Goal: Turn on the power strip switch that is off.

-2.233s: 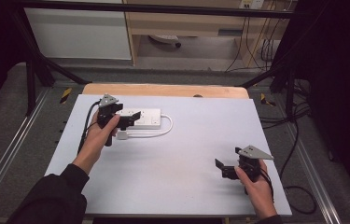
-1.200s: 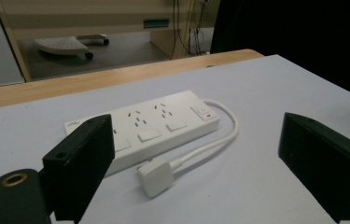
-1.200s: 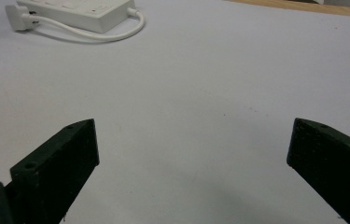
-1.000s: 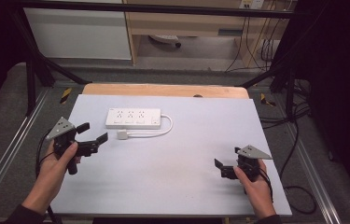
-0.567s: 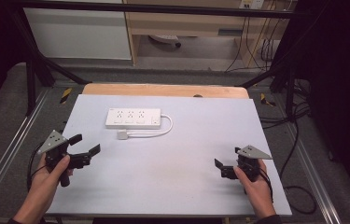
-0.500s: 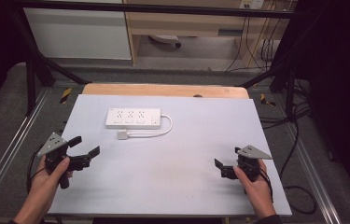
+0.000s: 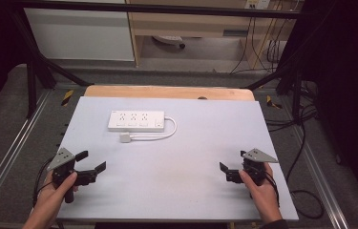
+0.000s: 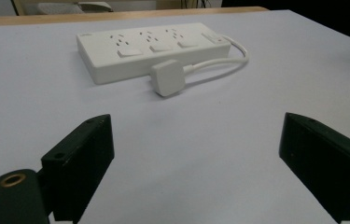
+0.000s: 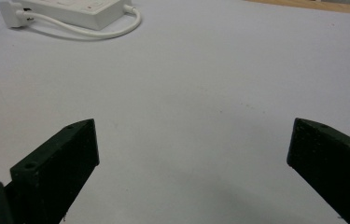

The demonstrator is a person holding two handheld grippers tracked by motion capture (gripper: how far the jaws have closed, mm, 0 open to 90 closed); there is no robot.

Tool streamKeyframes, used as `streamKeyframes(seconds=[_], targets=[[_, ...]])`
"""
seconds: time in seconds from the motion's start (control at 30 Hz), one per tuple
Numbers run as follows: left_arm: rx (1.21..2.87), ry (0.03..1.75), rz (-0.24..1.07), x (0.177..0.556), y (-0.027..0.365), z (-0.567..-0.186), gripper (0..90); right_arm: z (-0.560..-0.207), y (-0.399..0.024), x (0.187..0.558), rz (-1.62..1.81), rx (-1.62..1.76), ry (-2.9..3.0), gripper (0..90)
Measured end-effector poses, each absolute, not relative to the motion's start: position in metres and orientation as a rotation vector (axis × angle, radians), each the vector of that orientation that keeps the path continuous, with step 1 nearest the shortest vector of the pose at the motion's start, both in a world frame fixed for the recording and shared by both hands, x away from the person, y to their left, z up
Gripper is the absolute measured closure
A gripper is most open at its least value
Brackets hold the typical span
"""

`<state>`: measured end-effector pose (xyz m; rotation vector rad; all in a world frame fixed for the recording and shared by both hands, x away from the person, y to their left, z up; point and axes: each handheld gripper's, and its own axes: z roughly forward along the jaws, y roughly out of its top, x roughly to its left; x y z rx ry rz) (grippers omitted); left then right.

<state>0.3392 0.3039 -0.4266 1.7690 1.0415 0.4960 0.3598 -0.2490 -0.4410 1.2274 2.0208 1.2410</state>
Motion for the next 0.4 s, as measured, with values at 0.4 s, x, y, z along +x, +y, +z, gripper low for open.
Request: streamKeyframes(seconds=[0.4], targets=[[1.939,1.011,0.439,0.340,0.279,-0.443,8.5,-0.446,-0.250,0.362,1.174,1.259,2.034,2.5]])
